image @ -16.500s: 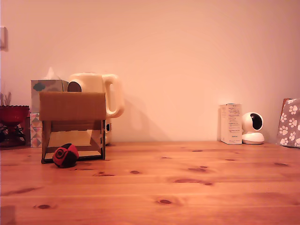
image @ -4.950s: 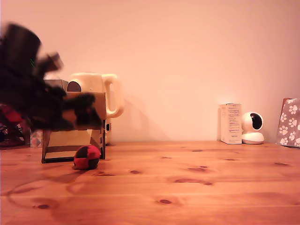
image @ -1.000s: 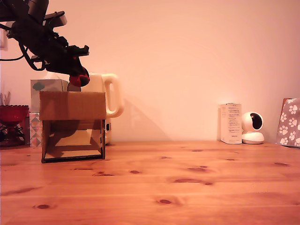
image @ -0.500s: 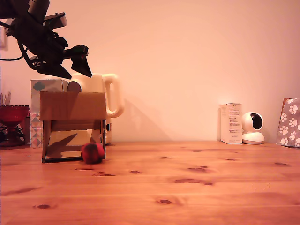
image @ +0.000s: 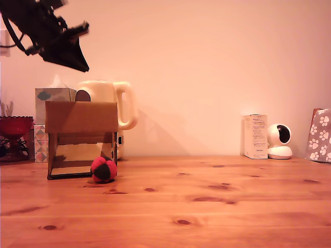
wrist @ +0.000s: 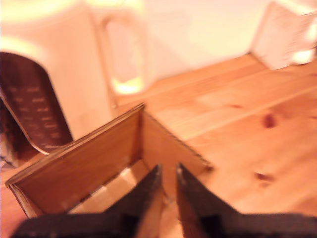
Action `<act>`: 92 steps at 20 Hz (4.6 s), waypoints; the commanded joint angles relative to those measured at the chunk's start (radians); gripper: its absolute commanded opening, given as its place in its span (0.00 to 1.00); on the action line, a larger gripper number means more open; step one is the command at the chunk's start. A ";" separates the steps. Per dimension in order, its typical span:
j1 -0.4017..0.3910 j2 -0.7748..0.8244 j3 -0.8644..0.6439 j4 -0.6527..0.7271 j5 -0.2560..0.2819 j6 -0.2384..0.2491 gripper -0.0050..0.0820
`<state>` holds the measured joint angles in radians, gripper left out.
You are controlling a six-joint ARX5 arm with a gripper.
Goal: Drop the footbag into the cardboard dice tower
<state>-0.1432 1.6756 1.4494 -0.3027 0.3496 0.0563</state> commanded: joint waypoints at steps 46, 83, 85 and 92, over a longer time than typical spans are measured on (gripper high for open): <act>-0.102 -0.234 -0.978 0.936 -0.029 -0.127 0.03; -0.141 0.365 -0.545 0.885 -0.113 -0.101 0.90; -0.141 0.367 -0.536 0.865 -0.122 -0.100 0.62; -0.141 0.346 -0.510 0.783 -0.117 -0.101 0.20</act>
<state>-0.2806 2.0163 0.9432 0.4999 0.2306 -0.0490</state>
